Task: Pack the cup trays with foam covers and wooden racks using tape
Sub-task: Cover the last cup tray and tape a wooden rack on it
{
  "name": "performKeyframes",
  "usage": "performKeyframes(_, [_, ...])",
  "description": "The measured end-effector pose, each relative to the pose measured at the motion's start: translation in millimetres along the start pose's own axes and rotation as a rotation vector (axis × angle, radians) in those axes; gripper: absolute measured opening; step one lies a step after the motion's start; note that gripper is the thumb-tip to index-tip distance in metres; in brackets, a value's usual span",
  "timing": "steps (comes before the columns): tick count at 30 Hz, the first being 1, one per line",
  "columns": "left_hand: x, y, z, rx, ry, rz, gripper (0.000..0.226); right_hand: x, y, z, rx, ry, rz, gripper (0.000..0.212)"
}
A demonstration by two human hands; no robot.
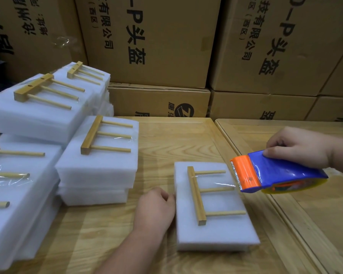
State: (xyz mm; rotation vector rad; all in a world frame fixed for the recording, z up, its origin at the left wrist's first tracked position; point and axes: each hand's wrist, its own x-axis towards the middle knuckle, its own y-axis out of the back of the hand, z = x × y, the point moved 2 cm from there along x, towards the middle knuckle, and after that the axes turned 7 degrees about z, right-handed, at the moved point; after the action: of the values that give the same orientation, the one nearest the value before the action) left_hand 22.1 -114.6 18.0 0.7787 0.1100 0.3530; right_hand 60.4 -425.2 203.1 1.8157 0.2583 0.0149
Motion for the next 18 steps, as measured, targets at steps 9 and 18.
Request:
performKeyframes(9, [-25.6, 27.3, 67.5, -0.389, -0.52, 0.187, 0.029, -4.3, -8.4, 1.7, 0.007, -0.017, 0.014, 0.033])
performKeyframes(18, [-27.8, -21.8, 110.0, 0.573, -0.772, -0.4, 0.114, 1.6, -13.4, 14.2, 0.073, -0.005, -0.006, 0.039])
